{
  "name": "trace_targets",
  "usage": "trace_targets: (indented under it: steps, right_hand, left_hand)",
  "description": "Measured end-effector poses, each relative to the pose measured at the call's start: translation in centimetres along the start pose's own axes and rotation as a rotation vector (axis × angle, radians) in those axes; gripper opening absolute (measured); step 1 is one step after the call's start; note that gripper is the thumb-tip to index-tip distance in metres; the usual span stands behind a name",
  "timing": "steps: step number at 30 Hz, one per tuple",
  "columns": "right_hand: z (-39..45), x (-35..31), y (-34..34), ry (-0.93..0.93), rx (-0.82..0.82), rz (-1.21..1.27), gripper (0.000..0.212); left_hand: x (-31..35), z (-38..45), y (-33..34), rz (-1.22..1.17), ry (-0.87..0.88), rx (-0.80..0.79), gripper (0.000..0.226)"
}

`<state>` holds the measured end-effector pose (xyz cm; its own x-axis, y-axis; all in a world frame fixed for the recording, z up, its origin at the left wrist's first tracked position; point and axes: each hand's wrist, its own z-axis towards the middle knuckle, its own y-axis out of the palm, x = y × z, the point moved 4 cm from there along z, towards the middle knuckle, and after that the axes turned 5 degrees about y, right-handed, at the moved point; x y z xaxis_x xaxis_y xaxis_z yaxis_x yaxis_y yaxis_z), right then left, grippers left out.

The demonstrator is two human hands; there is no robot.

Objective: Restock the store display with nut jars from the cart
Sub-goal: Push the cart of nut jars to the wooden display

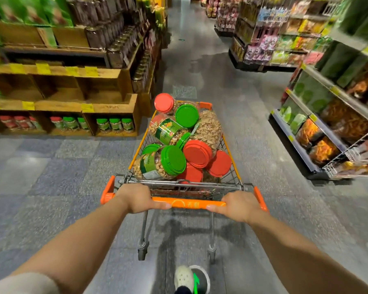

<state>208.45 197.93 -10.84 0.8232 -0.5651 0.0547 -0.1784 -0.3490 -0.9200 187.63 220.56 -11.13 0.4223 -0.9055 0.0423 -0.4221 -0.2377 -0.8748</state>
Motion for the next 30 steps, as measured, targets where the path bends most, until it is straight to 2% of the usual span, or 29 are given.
trace_targets:
  steps: [4, 7, 8, 12, 15, 17, 19, 26, 28, 30]
  right_hand:
    - [9.0, 1.1, -3.6, 0.027, -0.061, -0.027, 0.078]
    - [15.5, 1.7, -6.2, 0.012, -0.057, -0.015, 0.097]
    - [17.1, 1.8, -6.9, 0.017, -0.065, 0.004, 0.097]
    - [24.9, 2.0, -10.3, 0.015, -0.049, 0.042, 0.073]
    - [29.9, 1.6, -13.1, -0.002, -0.035, 0.046, 0.069]
    - [34.0, 1.7, -14.7, 0.009, -0.028, 0.059, 0.081]
    - [37.0, 2.0, -15.6, 0.007, 0.005, 0.075, 0.106]
    - [47.7, 2.7, -19.5, 0.016, 0.046, 0.046, 0.127]
    - [50.1, 2.7, -20.7, 0.001, 0.029, 0.015, 0.117]
    - [52.4, 2.7, -22.0, -0.012, 0.001, -0.015, 0.088]
  left_hand:
    - [-3.8, 7.3, -4.3, -0.025, -0.015, 0.006, 0.092]
    - [-6.8, 12.6, -7.4, -0.037, -0.021, -0.002, 0.094]
    - [-7.6, 14.0, -8.2, -0.037, -0.019, -0.004, 0.093]
    - [-11.7, 20.5, -12.0, -0.045, 0.003, -0.009, 0.093]
    - [-14.8, 25.0, -14.7, -0.055, 0.008, -0.015, 0.093]
    - [-17.1, 28.2, -16.6, -0.065, 0.002, -0.025, 0.093]
    - [-18.5, 30.3, -18.1, -0.067, 0.003, -0.027, 0.093]
    - [-23.8, 38.4, -23.0, -0.051, 0.011, -0.068, 0.092]
    - [-25.0, 40.6, -24.1, -0.034, 0.004, -0.065, 0.092]
    - [-26.3, 42.9, -25.2, -0.031, -0.008, -0.069, 0.092]
